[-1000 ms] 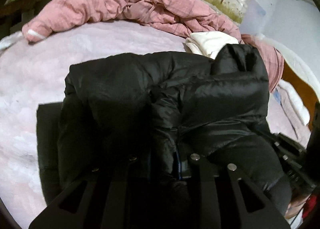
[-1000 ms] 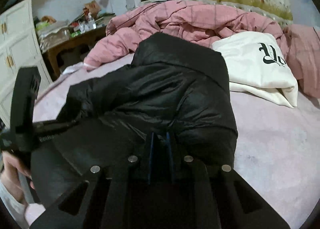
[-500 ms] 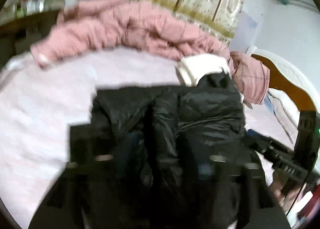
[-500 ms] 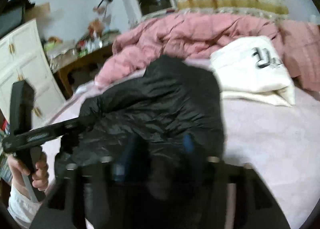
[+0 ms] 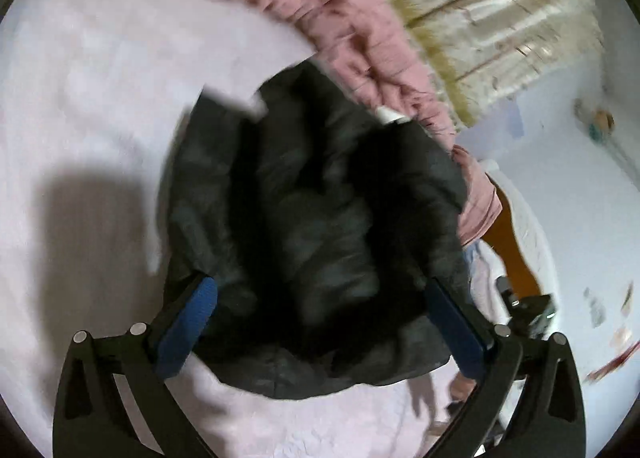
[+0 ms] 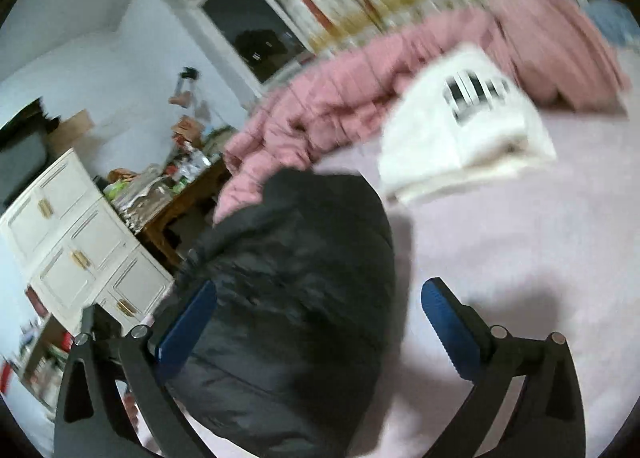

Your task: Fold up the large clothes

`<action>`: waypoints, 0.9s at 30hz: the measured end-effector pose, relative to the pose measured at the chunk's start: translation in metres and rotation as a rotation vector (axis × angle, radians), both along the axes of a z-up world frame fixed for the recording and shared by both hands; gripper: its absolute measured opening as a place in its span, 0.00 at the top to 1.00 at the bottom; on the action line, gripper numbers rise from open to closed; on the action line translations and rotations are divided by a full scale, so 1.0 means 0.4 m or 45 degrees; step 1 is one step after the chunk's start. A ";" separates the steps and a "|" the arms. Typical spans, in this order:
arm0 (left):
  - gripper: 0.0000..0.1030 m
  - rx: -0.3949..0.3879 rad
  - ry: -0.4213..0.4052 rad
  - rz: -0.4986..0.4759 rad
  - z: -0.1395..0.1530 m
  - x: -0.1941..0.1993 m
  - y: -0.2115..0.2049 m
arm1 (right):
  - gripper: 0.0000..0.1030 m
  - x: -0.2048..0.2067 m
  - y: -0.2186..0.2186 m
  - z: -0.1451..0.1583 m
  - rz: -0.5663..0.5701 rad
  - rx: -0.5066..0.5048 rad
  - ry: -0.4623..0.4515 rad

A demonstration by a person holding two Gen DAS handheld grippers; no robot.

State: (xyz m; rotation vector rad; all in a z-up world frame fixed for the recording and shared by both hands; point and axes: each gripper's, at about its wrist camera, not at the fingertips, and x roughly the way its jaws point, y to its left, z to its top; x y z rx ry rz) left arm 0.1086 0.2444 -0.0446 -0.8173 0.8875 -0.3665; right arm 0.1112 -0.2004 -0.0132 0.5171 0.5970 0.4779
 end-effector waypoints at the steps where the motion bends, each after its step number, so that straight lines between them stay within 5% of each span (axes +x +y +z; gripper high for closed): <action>1: 0.00 -0.030 0.021 -0.007 -0.015 0.002 0.002 | 0.01 0.010 0.004 -0.022 0.029 0.008 0.043; 7: 0.00 -0.092 0.077 -0.003 -0.041 0.006 -0.001 | 0.01 0.055 0.063 -0.131 0.244 0.085 0.257; 12: 0.00 0.110 -0.034 0.085 0.042 -0.090 0.035 | 0.01 0.045 0.064 -0.119 0.190 -0.010 0.224; 18: 0.00 0.157 0.193 0.083 -0.036 -0.031 0.017 | 0.01 0.028 0.106 -0.091 0.172 -0.185 0.217; 24: 0.00 -0.019 0.173 0.047 -0.057 0.009 -0.010 | 0.01 0.060 0.109 -0.165 0.318 0.028 0.382; 27: 0.00 -0.005 0.165 0.043 -0.059 0.031 -0.031 | 0.01 0.067 0.110 -0.193 0.341 0.105 0.409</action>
